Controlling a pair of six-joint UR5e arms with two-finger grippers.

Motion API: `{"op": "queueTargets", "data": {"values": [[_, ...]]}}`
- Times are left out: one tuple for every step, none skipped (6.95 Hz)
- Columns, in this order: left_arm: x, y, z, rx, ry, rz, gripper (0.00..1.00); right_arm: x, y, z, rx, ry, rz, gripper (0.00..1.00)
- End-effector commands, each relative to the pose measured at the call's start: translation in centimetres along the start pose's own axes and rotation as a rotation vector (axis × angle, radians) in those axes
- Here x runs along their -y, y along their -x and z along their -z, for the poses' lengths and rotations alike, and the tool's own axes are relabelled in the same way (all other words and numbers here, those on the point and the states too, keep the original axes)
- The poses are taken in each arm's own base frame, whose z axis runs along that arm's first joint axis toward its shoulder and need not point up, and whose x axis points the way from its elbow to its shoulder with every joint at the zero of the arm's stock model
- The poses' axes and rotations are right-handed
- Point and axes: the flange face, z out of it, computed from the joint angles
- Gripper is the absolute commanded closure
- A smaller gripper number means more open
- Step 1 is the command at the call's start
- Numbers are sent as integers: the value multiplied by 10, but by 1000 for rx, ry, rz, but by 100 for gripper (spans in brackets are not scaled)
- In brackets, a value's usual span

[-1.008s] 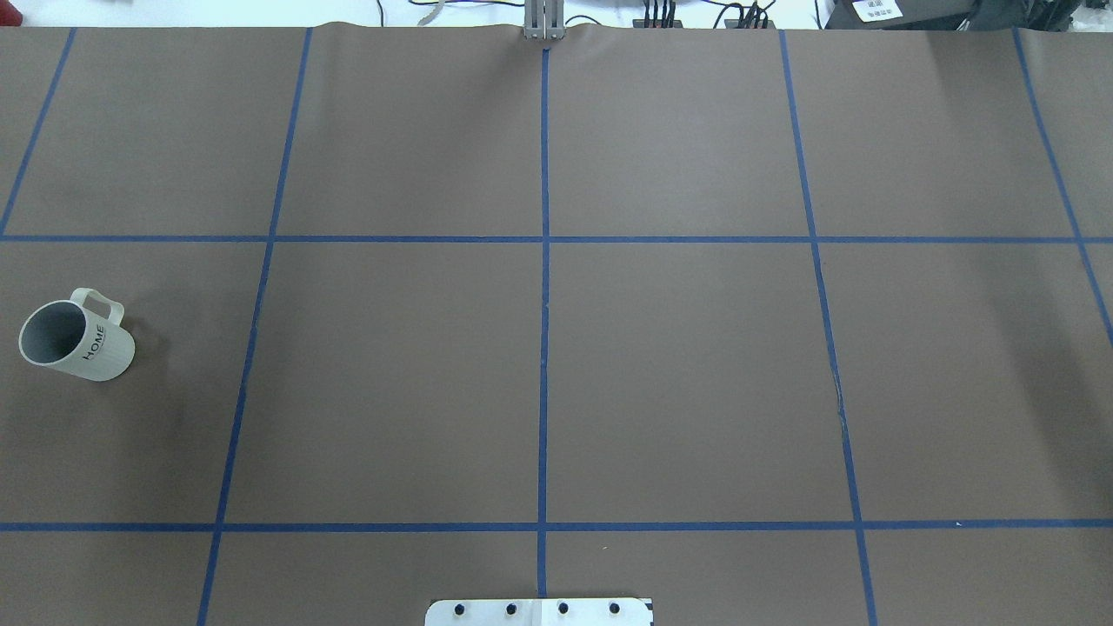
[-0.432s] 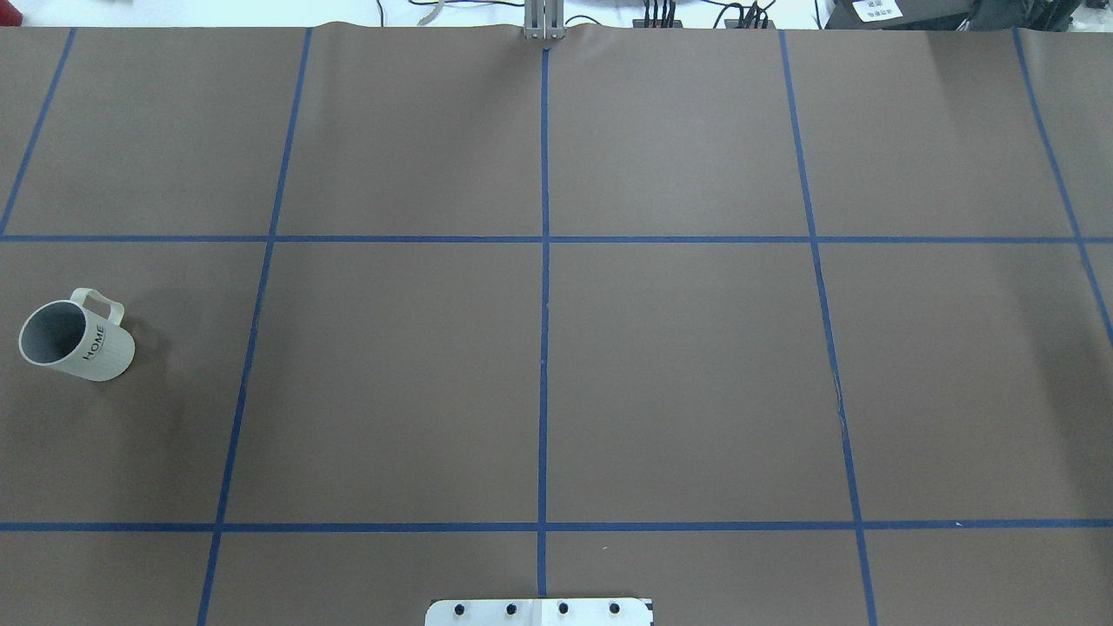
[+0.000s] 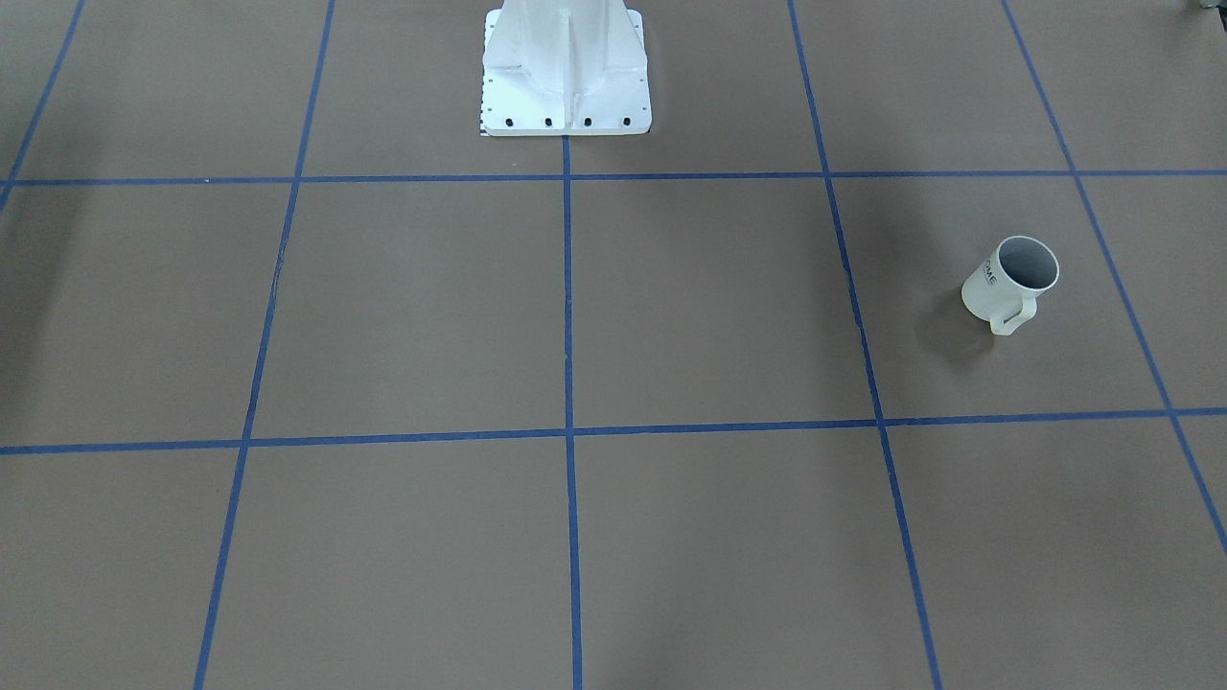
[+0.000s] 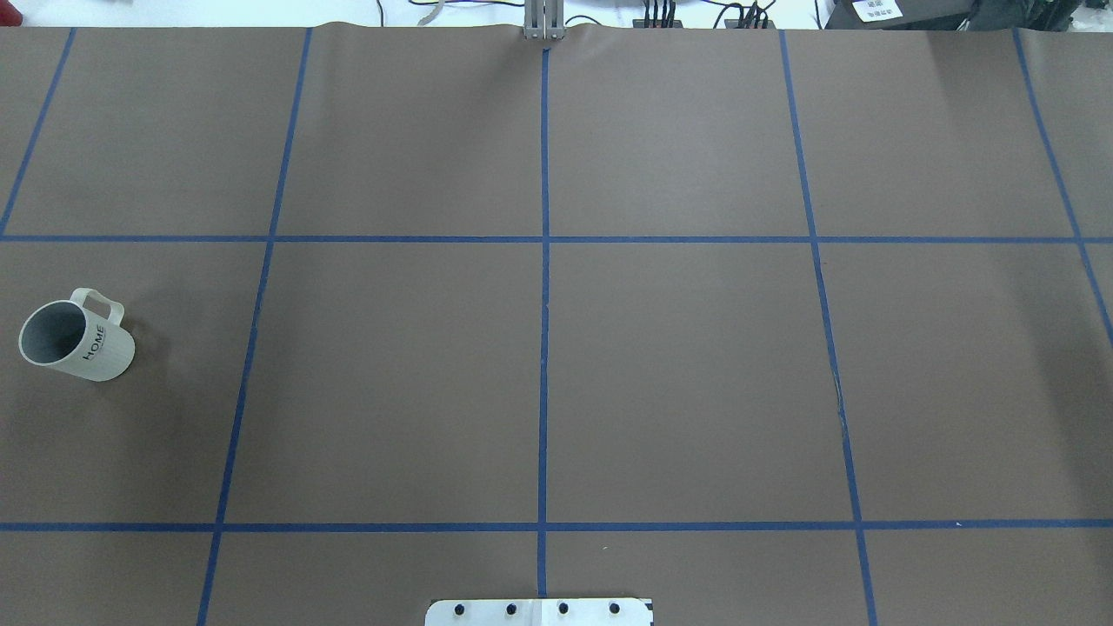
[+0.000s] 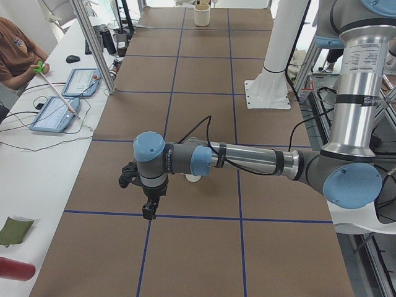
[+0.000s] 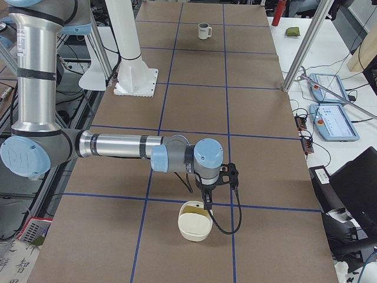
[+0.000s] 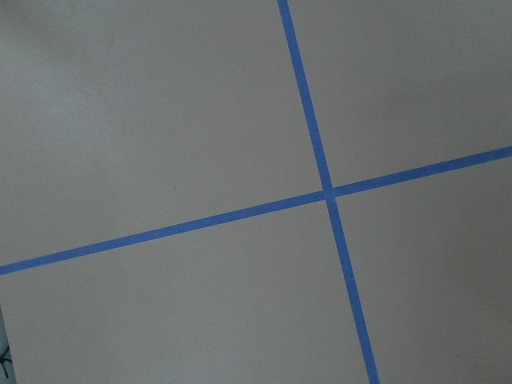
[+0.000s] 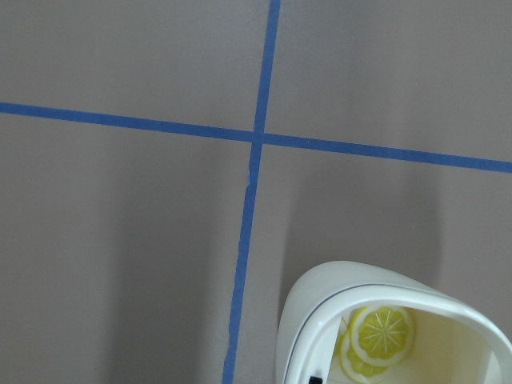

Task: Left arm hands cup to right arm to dump lemon

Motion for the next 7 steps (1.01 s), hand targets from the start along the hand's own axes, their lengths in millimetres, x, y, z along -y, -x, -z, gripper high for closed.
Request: {"op": "queueTargets", "data": {"values": [[-2,-6,1,-53,-9,5,0,8,7,7,3,-16,9,0],[-2,-7,1,-68,-9,8,0,12,9,9,3,-21,12,0],[-3,-4,-3,-70,-4,13,0,15,10,11,4,-24,16,0],[-3,-4,-3,-70,-4,19,0,14,11,12,5,-25,16,0],[-3,-3,-6,-71,2,25,0,15,15,16,6,-30,20,0],[-3,-3,-7,-71,4,25,0,16,15,16,6,-30,21,0],[-3,-2,-8,-71,7,27,0,16,16,17,6,-33,24,0]]}}
